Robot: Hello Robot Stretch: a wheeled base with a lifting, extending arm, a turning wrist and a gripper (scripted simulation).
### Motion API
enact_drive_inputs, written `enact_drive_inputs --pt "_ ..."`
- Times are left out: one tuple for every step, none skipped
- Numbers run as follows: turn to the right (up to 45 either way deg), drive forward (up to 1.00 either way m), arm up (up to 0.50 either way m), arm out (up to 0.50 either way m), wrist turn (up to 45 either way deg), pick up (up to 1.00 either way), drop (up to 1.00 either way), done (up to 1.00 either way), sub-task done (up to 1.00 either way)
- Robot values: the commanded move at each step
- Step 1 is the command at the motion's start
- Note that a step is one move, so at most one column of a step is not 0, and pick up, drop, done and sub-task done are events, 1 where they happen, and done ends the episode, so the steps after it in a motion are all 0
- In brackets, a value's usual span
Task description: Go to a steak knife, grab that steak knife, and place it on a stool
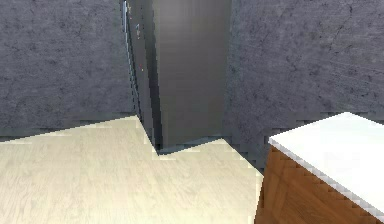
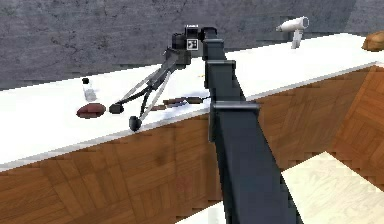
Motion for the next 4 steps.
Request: enact_drive_inputs --pt "0.0 0.00 0.00 0.00 45.0 0.00 0.00 0.00 0.00" --pt "0.0 0.00 0.00 0.00 42.0 0.00 0.00 0.00 0.00" --pt "0.0 0.00 -0.14 0.00 0.0 0.00 0.00 0.00 0.00" --pt "0.0 0.00 0.00 0.00 0.0 1.00 0.00 0.00 0.00"
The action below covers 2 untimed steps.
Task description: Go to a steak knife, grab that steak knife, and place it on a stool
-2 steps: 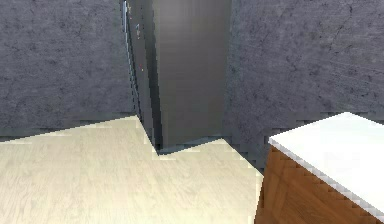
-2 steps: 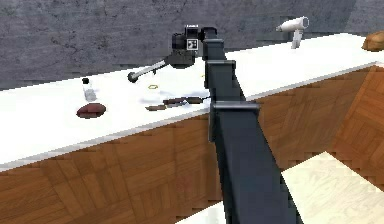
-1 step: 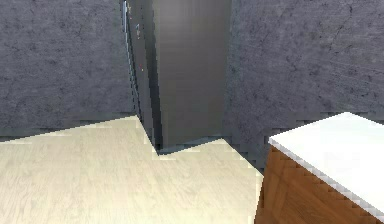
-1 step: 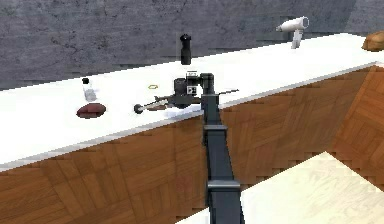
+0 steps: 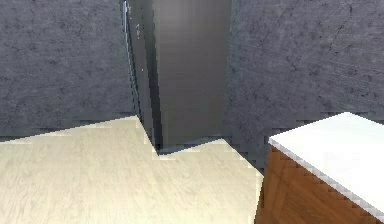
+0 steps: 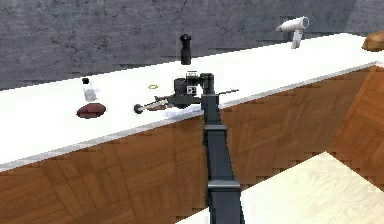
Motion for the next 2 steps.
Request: enact_drive_inputs --pt "0.0 0.00 0.10 0.00 0.0 0.00 0.00 0.00 0.00" --pt "0.0 0.00 0.04 0.00 0.0 0.00 0.00 0.00 0.00"
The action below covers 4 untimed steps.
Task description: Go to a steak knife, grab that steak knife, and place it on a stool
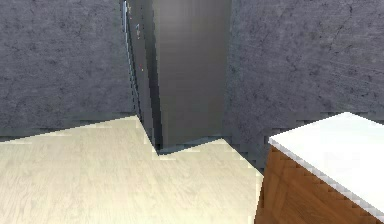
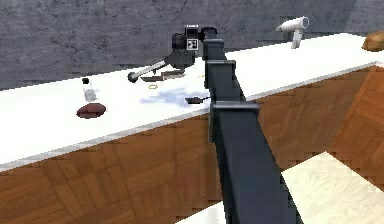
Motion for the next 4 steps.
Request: enact_drive_inputs --pt "0.0 0.00 0.00 0.00 -45.0 0.00 0.00 0.00 0.00" --pt "0.0 0.00 0.00 0.00 -36.0 0.00 0.00 0.00 0.00" --pt "0.0 0.00 0.00 -0.48 0.0 0.00 0.00 0.00 0.00" --pt "-45.0 0.00 0.00 0.00 0.0 0.00 0.00 0.00 0.00"
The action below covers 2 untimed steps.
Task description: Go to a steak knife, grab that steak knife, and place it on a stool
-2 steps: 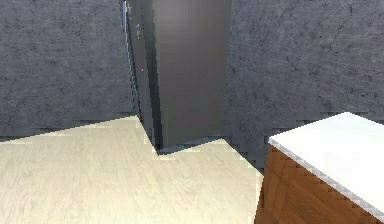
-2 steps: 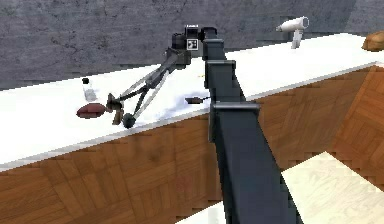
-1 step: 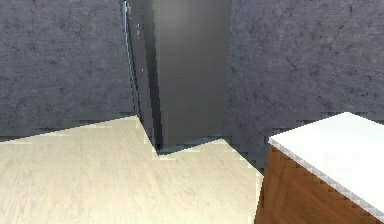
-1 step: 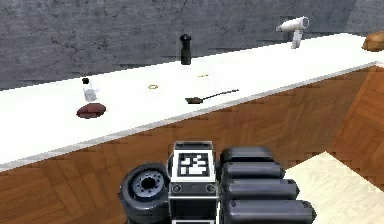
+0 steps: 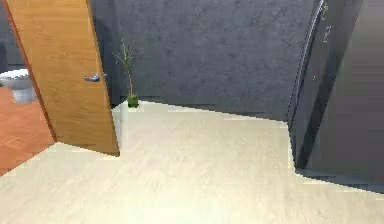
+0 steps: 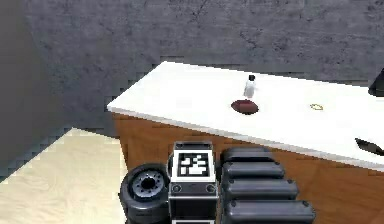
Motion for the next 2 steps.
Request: enact_drive_inputs --pt "-45.0 0.00 0.00 0.00 0.0 0.00 0.00 0.00 0.00" --pt "-45.0 0.00 0.00 0.00 0.0 0.00 0.00 0.00 0.00"
